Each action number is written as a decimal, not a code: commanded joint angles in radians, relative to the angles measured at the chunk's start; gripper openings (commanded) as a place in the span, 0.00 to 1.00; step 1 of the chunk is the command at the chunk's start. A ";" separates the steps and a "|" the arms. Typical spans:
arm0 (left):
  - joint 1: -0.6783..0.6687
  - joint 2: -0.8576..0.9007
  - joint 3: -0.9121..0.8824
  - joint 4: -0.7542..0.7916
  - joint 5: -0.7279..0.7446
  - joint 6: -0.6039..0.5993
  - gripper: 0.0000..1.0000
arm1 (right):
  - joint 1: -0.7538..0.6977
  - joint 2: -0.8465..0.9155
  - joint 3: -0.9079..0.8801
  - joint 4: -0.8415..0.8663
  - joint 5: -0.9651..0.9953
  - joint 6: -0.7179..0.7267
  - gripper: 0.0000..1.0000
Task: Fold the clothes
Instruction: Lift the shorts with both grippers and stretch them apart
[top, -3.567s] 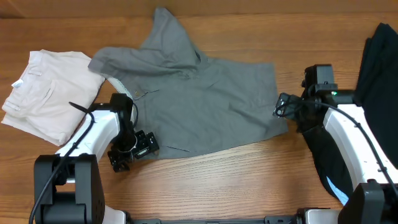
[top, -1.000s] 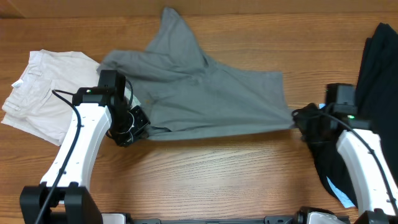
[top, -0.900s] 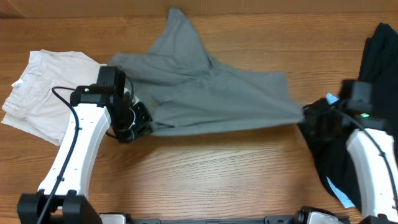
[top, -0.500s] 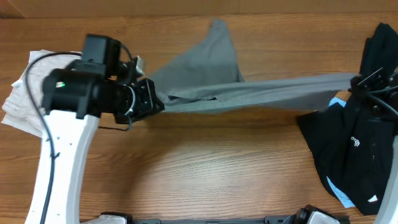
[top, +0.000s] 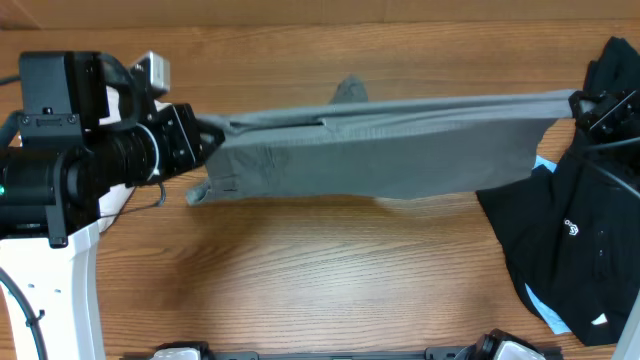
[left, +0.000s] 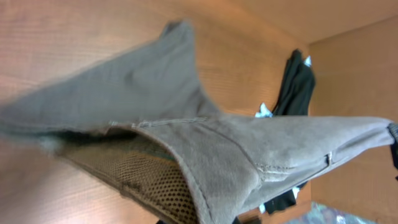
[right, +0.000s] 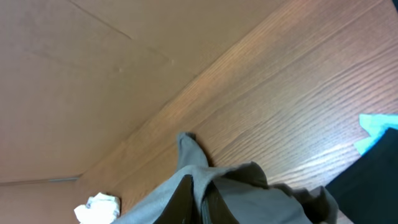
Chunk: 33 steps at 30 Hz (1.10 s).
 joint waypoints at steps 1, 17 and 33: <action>0.097 -0.020 0.024 0.074 -0.304 0.032 0.04 | -0.090 0.030 0.032 0.058 0.345 -0.045 0.04; 0.097 -0.017 0.024 0.578 -0.234 0.049 0.04 | -0.091 0.029 0.089 0.392 0.231 0.083 0.04; 0.097 0.108 0.024 0.557 -0.227 0.058 0.04 | -0.092 0.114 0.102 0.288 0.294 0.026 0.04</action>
